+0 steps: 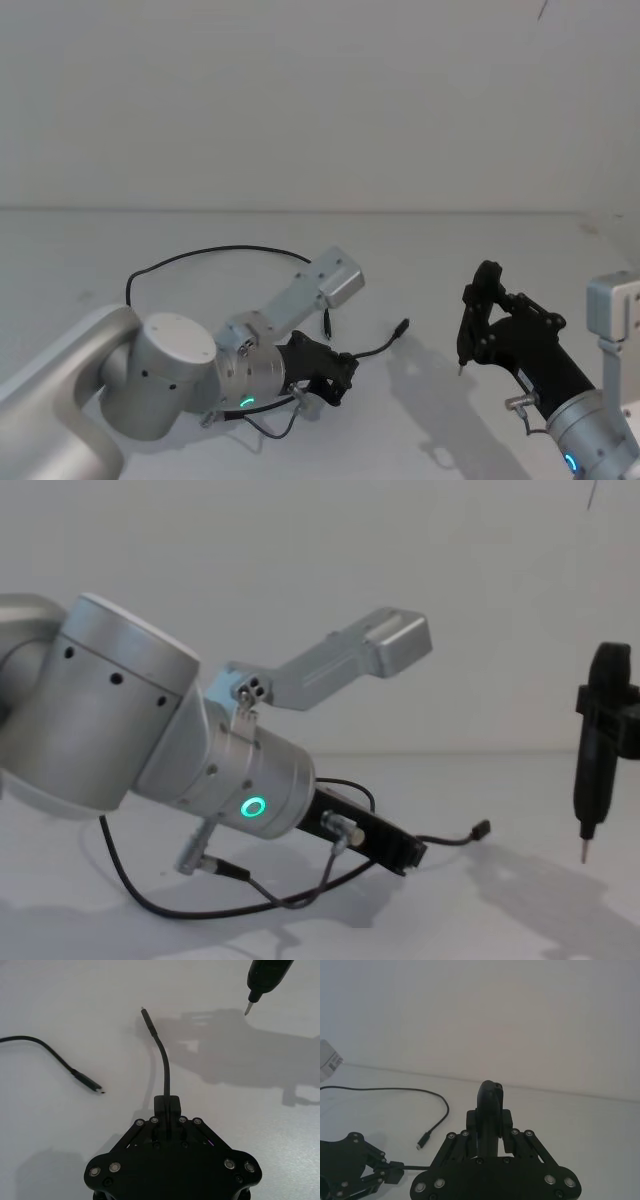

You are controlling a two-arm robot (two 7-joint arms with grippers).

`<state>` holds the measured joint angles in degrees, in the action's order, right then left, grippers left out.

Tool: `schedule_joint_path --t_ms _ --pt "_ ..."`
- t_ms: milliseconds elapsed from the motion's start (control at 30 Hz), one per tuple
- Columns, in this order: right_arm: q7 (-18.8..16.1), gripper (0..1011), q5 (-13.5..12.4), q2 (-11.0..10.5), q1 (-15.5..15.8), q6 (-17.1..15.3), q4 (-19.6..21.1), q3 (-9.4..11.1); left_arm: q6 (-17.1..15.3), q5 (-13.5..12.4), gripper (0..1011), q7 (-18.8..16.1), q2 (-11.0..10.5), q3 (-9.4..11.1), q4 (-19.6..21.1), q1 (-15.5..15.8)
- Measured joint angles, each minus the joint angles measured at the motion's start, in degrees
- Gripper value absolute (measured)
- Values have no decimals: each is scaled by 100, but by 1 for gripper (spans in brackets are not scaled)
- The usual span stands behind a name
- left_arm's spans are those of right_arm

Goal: Pick up the data cable with the one hand.

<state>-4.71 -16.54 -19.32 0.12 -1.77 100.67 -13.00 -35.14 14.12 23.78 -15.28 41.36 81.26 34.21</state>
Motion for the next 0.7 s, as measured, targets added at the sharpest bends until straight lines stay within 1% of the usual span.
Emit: schedule_joint_path --t_ms 100,300,333,467,533,600,700 --pt "-87 279 -23 -4 -71 24 -46 -11 105 -17 39 -63 -37 -57 73 -69" --pt "-448 279 -151 -18 -358 163 -210 -24 389 -56 39 -272 -139 -236 306 -281" --pt "-491 279 -167 -19 -391 179 -224 -24 457 -61 39 -329 -172 -296 386 -346" --pt "-714 279 -252 -22 -582 284 -298 -11 573 -68 39 -425 -243 -410 560 -479" --pt "-744 279 -263 -22 -611 302 -306 -6 621 -71 39 -459 -268 -450 627 -526" --pt "-862 279 -302 -28 -712 378 -330 23 669 -75 39 -493 -300 -499 703 -584" --pt "-942 279 -321 -35 -786 435 -335 52 724 -79 39 -535 -335 -555 790 -646"
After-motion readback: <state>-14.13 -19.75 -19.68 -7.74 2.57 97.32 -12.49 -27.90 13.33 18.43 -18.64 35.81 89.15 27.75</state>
